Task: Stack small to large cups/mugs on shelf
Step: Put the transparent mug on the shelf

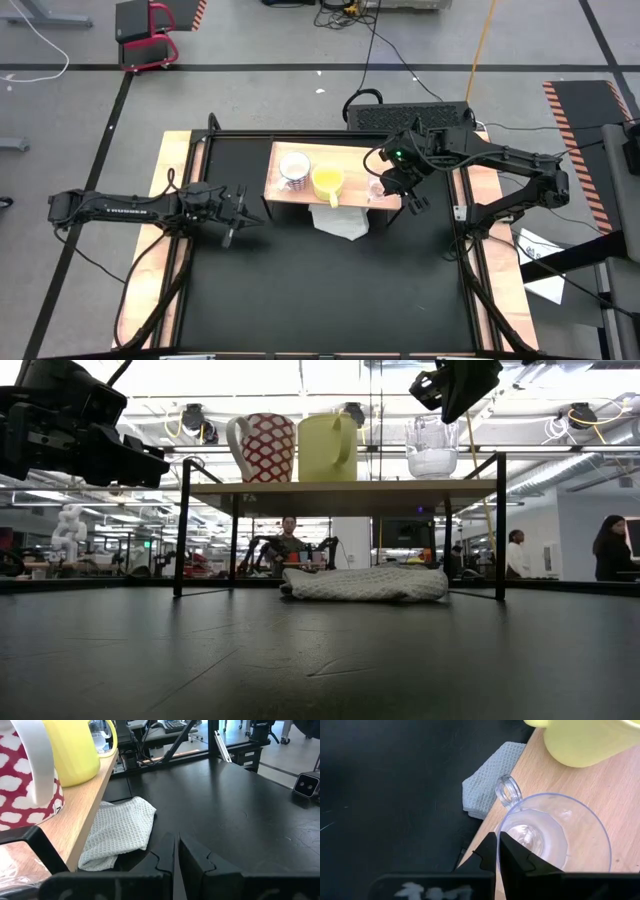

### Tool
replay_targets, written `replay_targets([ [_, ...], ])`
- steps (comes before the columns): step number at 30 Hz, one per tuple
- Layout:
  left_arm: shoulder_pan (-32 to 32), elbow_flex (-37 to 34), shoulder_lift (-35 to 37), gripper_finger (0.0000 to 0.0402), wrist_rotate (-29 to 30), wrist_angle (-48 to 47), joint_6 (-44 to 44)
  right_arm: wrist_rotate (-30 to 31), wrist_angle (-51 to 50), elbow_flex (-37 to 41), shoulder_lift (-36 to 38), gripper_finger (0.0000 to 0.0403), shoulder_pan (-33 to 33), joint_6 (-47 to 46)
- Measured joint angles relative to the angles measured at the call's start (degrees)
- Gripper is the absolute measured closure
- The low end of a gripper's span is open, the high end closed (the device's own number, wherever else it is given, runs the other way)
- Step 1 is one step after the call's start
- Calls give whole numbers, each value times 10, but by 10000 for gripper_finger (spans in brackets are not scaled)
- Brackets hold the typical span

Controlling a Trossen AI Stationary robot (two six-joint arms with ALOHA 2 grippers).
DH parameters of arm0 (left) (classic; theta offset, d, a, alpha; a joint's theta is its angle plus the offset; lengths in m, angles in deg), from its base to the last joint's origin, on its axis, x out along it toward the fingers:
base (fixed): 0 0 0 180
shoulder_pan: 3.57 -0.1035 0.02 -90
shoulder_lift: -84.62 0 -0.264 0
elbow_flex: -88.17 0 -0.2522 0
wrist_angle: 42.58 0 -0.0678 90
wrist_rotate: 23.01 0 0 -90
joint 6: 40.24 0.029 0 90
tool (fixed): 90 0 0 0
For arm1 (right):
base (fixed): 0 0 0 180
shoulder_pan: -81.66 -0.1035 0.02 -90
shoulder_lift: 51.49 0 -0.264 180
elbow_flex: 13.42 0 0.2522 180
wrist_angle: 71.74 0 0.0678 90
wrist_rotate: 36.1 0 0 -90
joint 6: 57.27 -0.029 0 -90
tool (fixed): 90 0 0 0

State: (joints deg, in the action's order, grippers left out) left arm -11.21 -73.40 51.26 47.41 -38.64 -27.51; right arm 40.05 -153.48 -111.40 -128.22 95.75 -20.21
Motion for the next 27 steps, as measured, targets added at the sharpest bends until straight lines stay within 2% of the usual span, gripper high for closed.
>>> replay_targets([
  [27,0,0,0,376,0,-12,5,-1,41,32,2,403,-3,3],
])
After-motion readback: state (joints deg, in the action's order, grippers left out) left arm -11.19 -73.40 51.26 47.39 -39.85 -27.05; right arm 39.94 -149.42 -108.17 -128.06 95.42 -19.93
